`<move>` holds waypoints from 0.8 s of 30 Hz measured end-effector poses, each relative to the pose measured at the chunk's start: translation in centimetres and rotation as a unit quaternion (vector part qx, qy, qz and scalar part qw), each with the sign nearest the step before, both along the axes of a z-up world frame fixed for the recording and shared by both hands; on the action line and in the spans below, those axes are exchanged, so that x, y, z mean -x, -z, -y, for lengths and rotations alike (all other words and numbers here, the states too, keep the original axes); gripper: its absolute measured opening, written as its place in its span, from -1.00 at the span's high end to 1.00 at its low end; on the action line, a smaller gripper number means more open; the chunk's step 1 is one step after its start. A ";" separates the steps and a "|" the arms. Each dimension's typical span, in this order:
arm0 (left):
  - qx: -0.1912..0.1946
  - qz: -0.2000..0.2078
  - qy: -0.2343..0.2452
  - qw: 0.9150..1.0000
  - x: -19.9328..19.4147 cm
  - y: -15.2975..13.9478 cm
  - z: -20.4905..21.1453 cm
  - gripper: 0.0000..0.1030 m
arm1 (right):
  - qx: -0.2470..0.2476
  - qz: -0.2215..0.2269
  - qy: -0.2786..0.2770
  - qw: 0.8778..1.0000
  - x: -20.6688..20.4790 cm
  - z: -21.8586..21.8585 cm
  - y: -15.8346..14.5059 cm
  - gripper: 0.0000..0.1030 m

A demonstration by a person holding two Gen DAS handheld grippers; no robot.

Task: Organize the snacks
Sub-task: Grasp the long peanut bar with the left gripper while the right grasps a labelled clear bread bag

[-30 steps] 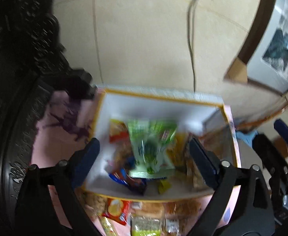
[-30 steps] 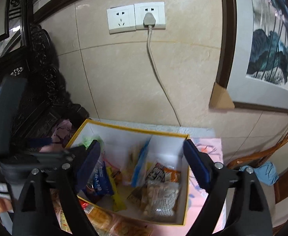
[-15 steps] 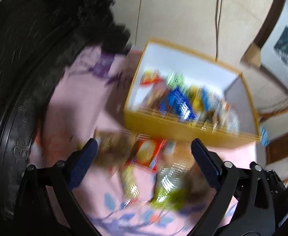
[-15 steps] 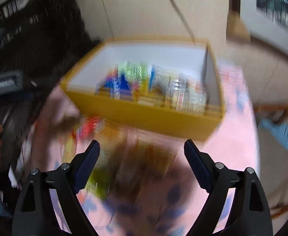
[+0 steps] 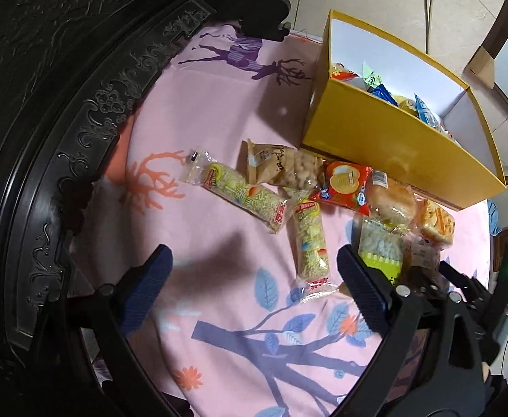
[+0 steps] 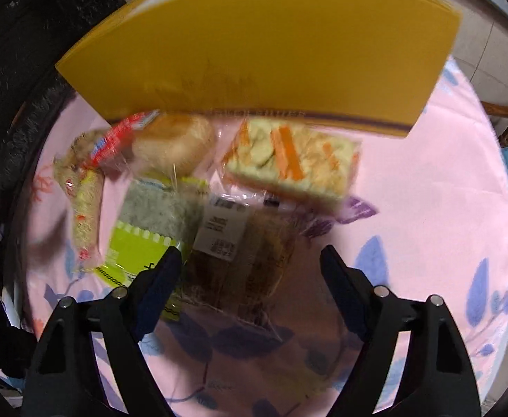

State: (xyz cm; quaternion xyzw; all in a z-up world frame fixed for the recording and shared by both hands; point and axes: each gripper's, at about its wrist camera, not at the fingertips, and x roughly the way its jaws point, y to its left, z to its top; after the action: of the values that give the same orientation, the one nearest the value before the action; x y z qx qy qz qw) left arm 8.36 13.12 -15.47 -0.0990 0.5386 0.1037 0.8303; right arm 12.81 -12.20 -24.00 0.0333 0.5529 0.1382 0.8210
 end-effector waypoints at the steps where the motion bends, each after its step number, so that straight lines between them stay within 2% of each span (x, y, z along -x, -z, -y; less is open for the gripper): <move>1: -0.002 0.000 0.002 1.000 0.0 -0.1 0.0 -0.89 | 0.009 0.003 0.001 1.000 0.0 -0.2 0.3 -0.61; 5: -0.007 -0.014 0.016 1.000 -0.3 0.6 1.0 -0.89 | 0.050 0.046 -0.028 0.997 0.4 -1.6 0.6 -0.59; 8: -0.001 -0.033 0.029 0.999 -0.4 2.6 2.3 -0.89 | 0.081 0.066 -0.047 0.993 0.9 -2.2 0.7 -0.37; 11: -0.009 -0.043 0.034 0.998 -0.7 5.0 3.8 -0.89 | 0.073 0.053 -0.051 0.995 1.1 -1.4 0.3 -0.18; 15: -0.037 -0.055 0.021 0.998 -2.1 7.7 4.6 -0.89 | 0.072 0.042 -0.064 0.994 3.0 0.0 0.4 -0.18; 17: -0.035 -0.070 0.007 0.997 -2.9 9.0 4.5 -0.89 | 0.073 0.043 -0.065 0.994 4.1 0.2 0.5 -0.21; 22: -0.051 -0.071 0.000 0.996 -4.7 10.6 4.9 -0.91 | 0.069 0.045 -0.059 0.995 5.0 0.3 0.7 -0.26; 24: -0.045 -0.050 -0.001 0.998 -5.0 10.5 5.0 -0.85 | 0.072 0.048 -0.062 0.994 5.0 -0.2 0.8 -0.30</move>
State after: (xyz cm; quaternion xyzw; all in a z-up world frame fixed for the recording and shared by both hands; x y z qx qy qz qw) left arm 13.32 8.12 -25.98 -0.0564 0.5739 0.1334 0.8061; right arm 7.76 -12.04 -24.77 -0.0673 0.5221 0.1500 0.8369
